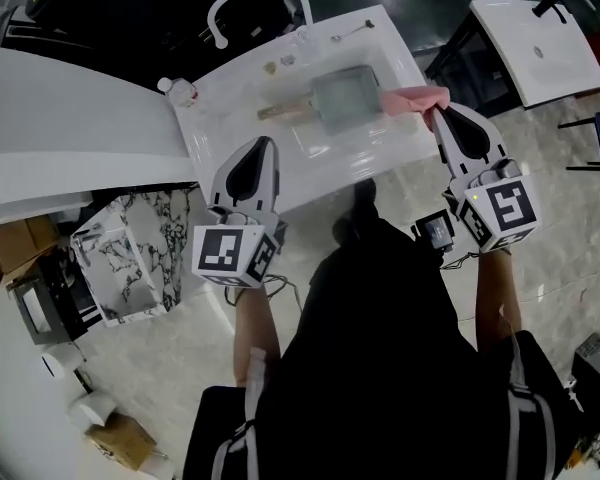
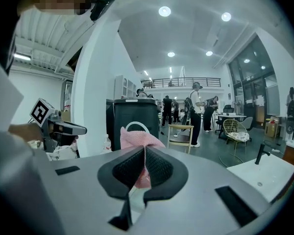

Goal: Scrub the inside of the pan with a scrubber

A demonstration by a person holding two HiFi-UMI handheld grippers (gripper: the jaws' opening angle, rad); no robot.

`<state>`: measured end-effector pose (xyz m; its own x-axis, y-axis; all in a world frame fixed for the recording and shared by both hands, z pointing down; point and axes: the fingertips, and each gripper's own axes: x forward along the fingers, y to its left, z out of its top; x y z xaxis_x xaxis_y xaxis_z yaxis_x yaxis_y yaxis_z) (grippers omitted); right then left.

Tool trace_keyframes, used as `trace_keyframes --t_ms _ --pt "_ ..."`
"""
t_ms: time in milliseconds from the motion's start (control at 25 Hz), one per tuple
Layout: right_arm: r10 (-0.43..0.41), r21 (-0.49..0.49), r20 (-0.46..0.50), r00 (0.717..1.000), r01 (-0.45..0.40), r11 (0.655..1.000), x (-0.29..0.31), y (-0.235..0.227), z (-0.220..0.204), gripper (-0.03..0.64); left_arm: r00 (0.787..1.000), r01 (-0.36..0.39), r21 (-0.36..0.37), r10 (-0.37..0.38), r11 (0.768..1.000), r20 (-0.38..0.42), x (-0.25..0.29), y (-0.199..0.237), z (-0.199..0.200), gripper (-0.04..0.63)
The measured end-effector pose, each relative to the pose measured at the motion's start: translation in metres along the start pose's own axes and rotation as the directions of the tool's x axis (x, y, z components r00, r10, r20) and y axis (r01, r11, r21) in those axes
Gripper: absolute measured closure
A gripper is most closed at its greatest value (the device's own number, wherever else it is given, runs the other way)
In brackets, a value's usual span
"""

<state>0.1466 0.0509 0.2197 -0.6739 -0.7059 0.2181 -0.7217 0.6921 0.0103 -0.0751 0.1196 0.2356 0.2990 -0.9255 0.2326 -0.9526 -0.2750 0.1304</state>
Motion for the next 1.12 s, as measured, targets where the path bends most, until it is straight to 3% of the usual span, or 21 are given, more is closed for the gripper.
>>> trace_keyframes --t_ms 240,440,800,1120 --pt "0.041 -0.040 -0.014 0.999 -0.041 0.998 0.034 -0.037 -0.003 0.595 0.999 -0.050 0.069 0.051 0.996 -0.013 0.036 0.012 0.019 0.555" --pt "0.082 -0.047 -0.076 0.994 -0.086 0.995 0.071 -0.046 -0.030 0.595 0.996 -0.070 0.049 0.072 0.996 -0.053 0.064 0.019 0.002 0.555" --pt "0.123 -0.046 -0.225 0.967 -0.136 0.990 0.120 -0.051 -0.095 0.595 0.976 -0.098 0.060 0.108 0.993 -0.189 0.097 0.059 -0.059 0.554" --pt "0.111 -0.019 -0.370 0.923 -0.126 0.992 0.151 -0.044 -0.158 0.595 0.931 -0.126 0.084 0.147 0.988 -0.333 0.120 0.118 -0.144 0.554"
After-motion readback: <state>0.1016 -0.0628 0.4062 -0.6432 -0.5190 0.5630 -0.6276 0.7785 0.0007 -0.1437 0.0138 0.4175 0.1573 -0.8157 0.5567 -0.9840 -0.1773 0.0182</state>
